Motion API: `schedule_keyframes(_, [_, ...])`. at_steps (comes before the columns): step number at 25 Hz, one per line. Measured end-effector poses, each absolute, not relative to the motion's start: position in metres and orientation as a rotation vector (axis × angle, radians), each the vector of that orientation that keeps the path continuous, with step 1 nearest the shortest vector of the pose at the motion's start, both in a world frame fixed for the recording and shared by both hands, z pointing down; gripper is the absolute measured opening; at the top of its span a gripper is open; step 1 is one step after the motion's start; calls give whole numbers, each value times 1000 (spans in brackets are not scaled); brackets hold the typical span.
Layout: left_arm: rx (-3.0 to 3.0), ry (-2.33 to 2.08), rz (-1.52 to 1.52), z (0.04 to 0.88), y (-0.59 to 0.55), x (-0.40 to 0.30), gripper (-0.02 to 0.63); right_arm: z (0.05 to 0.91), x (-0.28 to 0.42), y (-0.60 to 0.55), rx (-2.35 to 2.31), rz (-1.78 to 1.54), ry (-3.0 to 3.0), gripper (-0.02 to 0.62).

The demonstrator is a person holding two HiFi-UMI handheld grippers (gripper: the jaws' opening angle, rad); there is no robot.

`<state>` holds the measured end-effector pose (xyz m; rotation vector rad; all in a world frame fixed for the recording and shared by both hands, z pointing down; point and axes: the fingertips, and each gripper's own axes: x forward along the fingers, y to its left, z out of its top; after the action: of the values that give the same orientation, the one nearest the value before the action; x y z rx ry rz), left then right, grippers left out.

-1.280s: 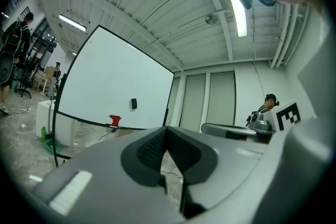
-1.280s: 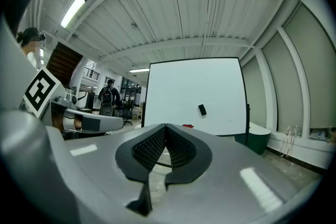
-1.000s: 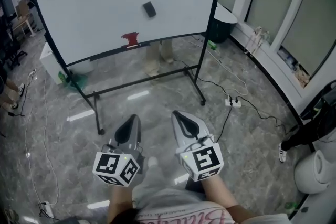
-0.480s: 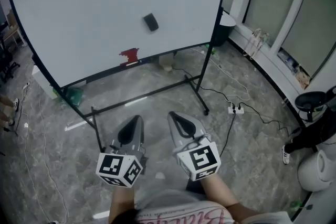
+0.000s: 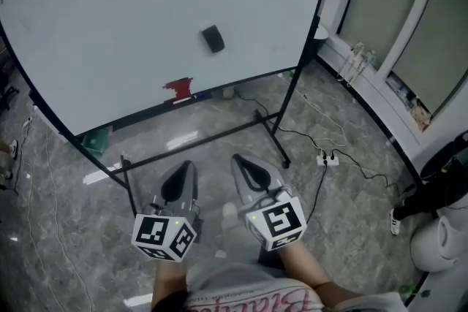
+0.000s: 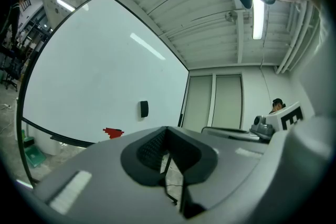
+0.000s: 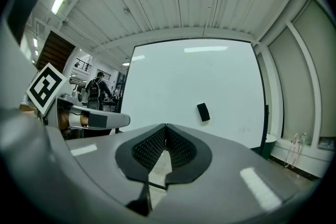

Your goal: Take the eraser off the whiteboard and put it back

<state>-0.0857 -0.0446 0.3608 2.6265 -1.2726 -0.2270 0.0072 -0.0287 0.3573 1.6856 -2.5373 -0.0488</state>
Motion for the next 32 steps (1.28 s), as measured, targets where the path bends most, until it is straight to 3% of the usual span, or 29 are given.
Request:
schedule_keyframes(4, [2620, -1305, -236, 362, -80, -84, -2, 362, 13, -65, 1688, -35, -2542, 3])
schedule_keyframes(13, [2617, -1350, -255, 365, -172, -66, -2, 365, 32, -166, 1662, -102, -2585, 86])
schedule_keyframes(32, [2601, -1463, -248, 344, -322, -53, -2, 348, 40, -346, 1607, -258, -2451, 197])
